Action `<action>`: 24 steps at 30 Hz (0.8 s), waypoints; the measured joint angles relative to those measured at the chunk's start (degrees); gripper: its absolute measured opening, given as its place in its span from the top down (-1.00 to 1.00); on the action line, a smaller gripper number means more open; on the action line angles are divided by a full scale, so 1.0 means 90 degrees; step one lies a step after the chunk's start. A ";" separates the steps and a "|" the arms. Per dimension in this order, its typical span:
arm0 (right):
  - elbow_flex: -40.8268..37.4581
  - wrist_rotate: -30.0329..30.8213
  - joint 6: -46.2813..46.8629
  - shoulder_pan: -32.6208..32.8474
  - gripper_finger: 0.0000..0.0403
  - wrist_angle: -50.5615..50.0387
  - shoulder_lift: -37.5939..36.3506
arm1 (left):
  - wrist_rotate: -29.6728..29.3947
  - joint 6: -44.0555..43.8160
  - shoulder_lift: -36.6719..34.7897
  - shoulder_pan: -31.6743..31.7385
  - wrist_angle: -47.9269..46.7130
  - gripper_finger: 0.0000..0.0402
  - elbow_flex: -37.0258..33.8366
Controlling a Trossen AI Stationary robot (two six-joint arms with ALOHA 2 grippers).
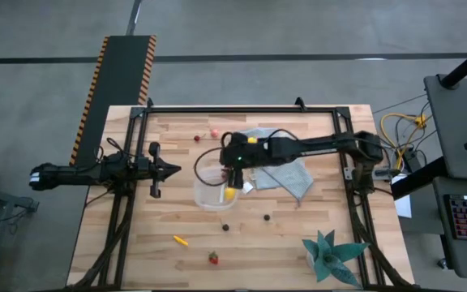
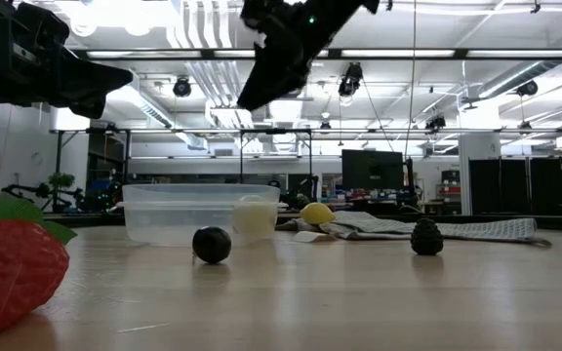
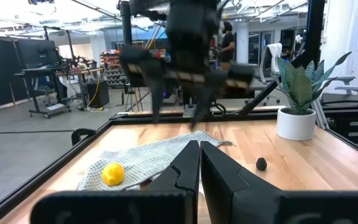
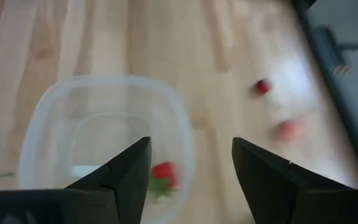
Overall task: Pick and placing Produce into tupperware
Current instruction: Put the yellow lemon into the transparent bin
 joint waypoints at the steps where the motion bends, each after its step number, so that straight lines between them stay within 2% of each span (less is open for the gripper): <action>1: 0.0000 0.0033 -0.0189 -0.0027 -0.07 -0.0016 -0.0108 | 0.0002 0.0000 -0.0002 0.0000 0.0001 1.00 0.0000; 4: -0.0022 0.0088 -0.0777 -0.0144 -0.07 -0.0076 -0.0367 | 0.0002 0.0000 -0.0002 -0.0001 0.0000 1.00 0.0000; 10: -0.0022 0.0057 -0.1055 -0.0707 -0.12 -0.0578 -0.0622 | 0.0002 0.0000 -0.0002 0.0000 0.0000 1.00 0.0000; 19: -0.0057 0.0138 -0.1357 -0.1451 -0.57 -0.1558 -0.0261 | 0.0002 0.0007 -0.0001 0.0000 -0.0006 1.00 0.0000; 24: -0.0076 0.0256 -0.1645 -0.1692 -0.69 -0.2079 0.0064 | 0.0001 0.0009 0.0034 0.0000 0.0000 1.00 0.0000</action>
